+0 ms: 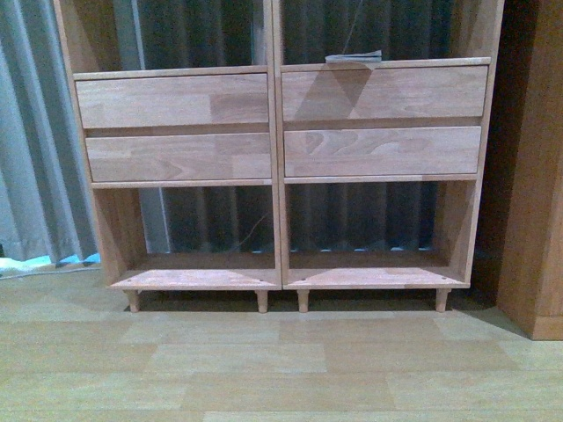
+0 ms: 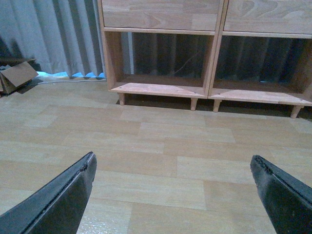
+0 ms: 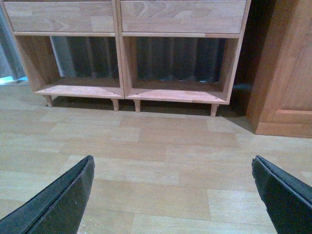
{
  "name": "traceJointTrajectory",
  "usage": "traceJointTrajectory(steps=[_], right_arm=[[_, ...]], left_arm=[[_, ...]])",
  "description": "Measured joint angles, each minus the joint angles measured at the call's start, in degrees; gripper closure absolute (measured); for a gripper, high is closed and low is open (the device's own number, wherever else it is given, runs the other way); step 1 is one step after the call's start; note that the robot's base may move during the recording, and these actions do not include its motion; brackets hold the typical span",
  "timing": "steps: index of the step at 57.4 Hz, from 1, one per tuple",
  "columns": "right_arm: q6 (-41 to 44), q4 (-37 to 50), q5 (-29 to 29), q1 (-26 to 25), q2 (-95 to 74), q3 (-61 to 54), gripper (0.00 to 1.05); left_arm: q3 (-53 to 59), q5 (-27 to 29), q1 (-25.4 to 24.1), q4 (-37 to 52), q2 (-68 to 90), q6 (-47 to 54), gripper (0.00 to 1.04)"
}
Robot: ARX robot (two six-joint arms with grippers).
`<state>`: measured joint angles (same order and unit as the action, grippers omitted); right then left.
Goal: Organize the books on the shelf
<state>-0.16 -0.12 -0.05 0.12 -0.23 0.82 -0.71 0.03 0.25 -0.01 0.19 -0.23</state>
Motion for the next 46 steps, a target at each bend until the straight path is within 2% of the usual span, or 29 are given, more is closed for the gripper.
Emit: traceJointTrajectory(steps=[46], right_arm=[[0.0, 0.0, 0.02, 0.0, 0.0, 0.0, 0.07]], left_arm=[[0.0, -0.02, 0.0, 0.0, 0.02, 0.0, 0.07]])
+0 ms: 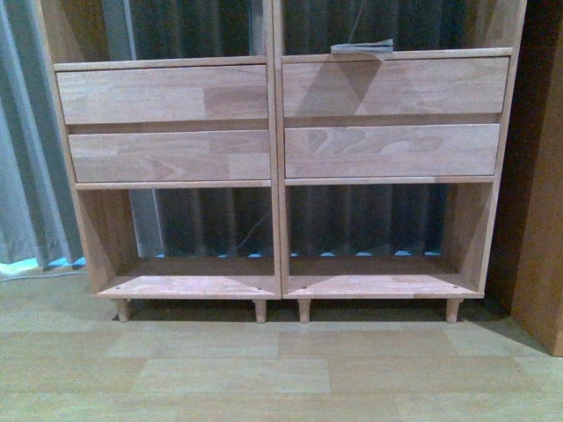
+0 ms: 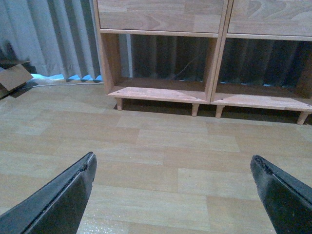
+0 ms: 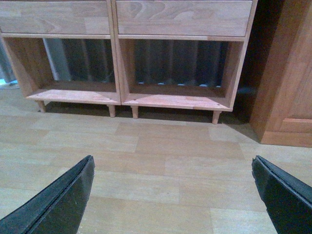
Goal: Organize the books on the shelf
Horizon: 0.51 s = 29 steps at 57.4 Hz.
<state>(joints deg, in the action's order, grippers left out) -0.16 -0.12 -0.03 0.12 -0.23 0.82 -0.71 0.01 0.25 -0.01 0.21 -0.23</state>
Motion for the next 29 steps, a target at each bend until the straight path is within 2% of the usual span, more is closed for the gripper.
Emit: traceJointTrajectory(steps=[29], right_arm=[[0.0, 0.0, -0.02, 0.0, 0.0, 0.0, 0.07]], left_arm=[[0.0, -0.02, 0.0, 0.0, -0.02, 0.0, 0.07]])
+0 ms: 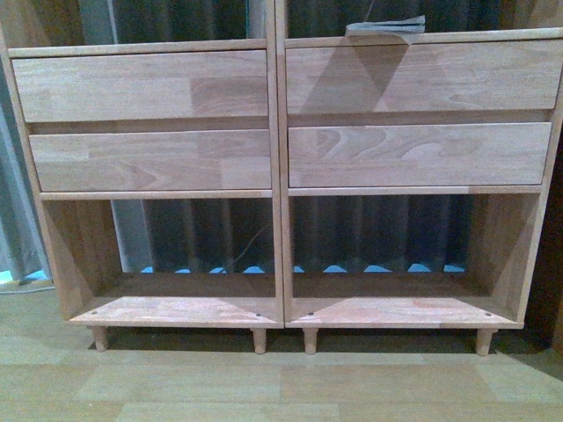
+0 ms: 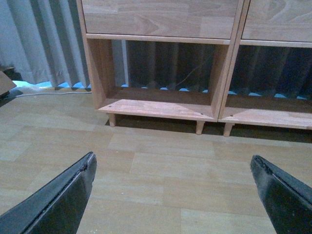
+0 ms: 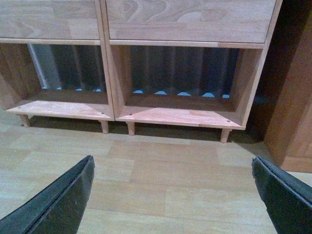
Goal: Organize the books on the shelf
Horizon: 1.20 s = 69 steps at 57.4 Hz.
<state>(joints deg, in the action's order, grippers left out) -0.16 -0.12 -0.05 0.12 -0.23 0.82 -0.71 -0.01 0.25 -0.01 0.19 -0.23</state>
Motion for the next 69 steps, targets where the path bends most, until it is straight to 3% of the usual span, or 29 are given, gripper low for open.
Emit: traceJointTrajectory(steps=[69], right_arm=[[0.0, 0.02, 0.0, 0.0, 0.04, 0.0, 0.07]], left_arm=[[0.0, 0.07, 0.0, 0.0, -0.04, -0.02, 0.07]])
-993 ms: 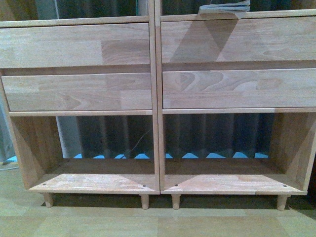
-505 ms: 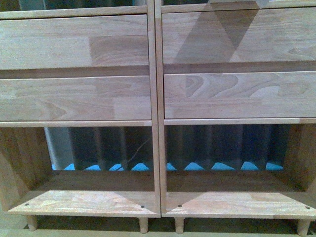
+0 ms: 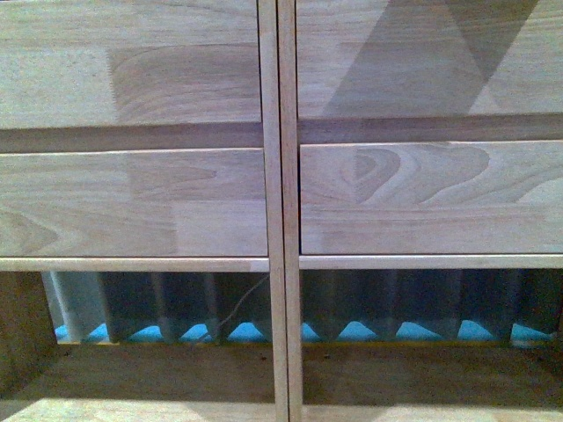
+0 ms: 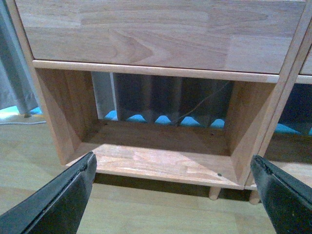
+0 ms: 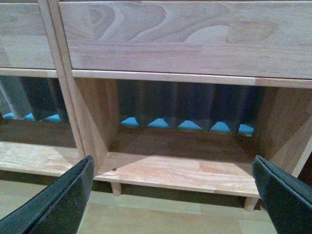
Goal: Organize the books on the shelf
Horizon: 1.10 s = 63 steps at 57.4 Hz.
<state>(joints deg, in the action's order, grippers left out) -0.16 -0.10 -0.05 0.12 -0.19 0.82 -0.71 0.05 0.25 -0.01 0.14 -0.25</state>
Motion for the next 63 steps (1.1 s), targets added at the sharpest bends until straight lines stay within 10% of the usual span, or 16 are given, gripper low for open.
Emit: traceJointTrajectory(steps=[57, 63], right_arm=[[-0.02, -0.02, -0.07, -0.04, -0.09, 0.0, 0.07], [-4.85, -3.26, -23.47, -7.82, -8.33, 3.45, 0.07]], left_arm=[[0.0, -0.04, 0.0, 0.0, 0.02, 0.02, 0.07], [0.0, -0.11, 0.0, 0.0, 0.02, 0.02, 0.07]])
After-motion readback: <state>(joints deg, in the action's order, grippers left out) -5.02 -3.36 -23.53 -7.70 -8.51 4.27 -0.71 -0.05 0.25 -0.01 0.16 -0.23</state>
